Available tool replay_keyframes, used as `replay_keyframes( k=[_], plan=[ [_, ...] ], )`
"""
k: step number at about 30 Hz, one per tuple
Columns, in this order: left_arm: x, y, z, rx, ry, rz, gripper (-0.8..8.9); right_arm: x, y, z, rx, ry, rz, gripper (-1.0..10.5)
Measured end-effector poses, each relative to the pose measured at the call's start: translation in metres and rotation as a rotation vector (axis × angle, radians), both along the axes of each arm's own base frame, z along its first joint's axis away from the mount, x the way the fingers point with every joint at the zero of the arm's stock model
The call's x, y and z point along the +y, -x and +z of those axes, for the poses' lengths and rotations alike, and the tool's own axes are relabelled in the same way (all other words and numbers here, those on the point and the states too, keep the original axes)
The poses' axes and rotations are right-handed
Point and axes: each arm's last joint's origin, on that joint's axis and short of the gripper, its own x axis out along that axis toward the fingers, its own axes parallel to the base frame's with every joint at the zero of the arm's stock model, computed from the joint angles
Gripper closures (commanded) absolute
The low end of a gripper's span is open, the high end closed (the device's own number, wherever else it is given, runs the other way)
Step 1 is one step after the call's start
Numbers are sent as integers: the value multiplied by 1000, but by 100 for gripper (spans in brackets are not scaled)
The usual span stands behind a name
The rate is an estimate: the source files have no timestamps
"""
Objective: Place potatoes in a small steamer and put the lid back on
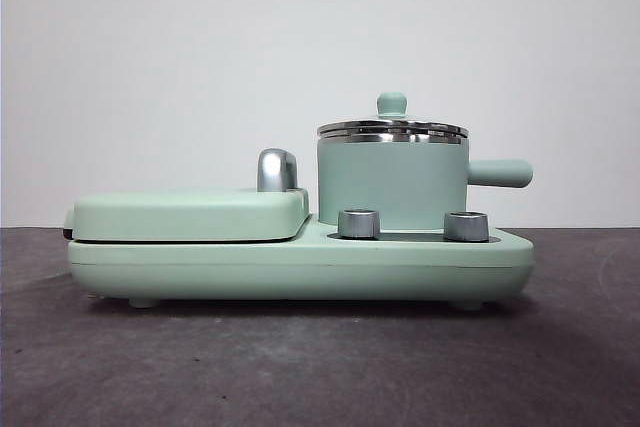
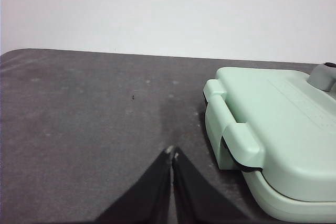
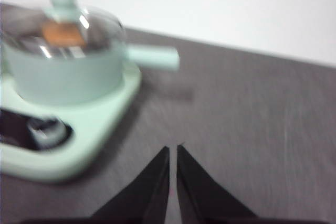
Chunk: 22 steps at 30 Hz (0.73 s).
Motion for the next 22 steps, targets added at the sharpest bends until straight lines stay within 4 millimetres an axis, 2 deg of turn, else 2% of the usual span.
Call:
replay_keyframes(
  k=[3, 8, 22],
  plan=[
    [0, 0, 0, 0, 0, 0, 807, -4, -2, -30, 29, -14, -48, 926],
    [0, 0, 0, 2, 0, 0, 807, -7, -8, -55, -32, -39, -86, 926],
    [0, 0, 0, 1, 0, 0, 807, -8, -9, -57, -34, -57, -98, 926]
  ],
)
